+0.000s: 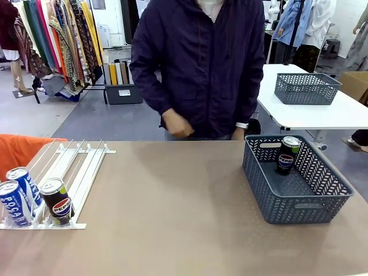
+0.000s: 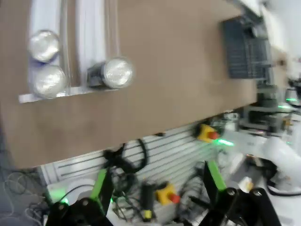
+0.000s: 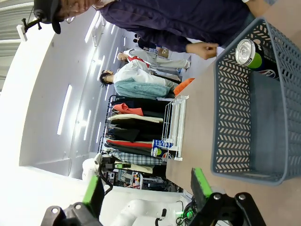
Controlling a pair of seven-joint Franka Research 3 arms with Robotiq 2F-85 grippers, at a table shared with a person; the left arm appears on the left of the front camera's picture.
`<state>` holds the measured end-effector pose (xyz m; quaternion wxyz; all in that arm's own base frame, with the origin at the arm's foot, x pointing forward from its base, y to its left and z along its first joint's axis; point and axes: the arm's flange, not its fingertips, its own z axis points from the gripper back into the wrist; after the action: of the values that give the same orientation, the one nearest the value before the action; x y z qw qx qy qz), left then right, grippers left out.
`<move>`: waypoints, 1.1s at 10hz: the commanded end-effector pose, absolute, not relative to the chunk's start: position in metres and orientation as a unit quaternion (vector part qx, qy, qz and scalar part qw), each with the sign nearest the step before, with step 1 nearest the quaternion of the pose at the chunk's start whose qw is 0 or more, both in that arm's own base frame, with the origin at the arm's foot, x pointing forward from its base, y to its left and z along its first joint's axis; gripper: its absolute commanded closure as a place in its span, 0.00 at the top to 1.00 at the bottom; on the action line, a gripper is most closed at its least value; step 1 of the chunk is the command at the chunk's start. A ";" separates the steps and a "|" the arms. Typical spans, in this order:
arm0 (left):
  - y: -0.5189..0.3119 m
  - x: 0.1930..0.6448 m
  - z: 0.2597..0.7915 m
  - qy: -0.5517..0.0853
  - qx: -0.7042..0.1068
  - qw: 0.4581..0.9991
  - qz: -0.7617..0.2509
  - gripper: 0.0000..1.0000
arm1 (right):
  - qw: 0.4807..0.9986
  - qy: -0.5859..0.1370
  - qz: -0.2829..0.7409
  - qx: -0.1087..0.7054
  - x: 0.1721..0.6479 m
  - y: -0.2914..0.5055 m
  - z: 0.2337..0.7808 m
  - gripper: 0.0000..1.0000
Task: Retrieve and store the cans from the dispenser.
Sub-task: Pick up the last remaining can from one row of the Automatic Can Dispenser and place it in the middle of the table.
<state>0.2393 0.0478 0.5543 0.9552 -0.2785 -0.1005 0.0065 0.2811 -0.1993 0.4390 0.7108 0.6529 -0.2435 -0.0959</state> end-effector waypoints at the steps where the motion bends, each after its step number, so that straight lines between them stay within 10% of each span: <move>1: 0.011 0.264 0.539 -0.059 -0.165 0.984 0.019 1.00 | 0.712 -0.246 -0.088 0.652 0.279 -0.200 0.441 1.00; 11: -0.055 0.321 0.490 -0.038 -0.059 0.997 -0.031 1.00 | 0.712 -0.246 -0.088 0.652 0.279 -0.200 0.441 1.00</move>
<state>0.3033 -0.0487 0.5057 0.9958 -0.0667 -0.0525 -0.0344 0.2811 -0.1994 0.4391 0.7108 0.6528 -0.2436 -0.0959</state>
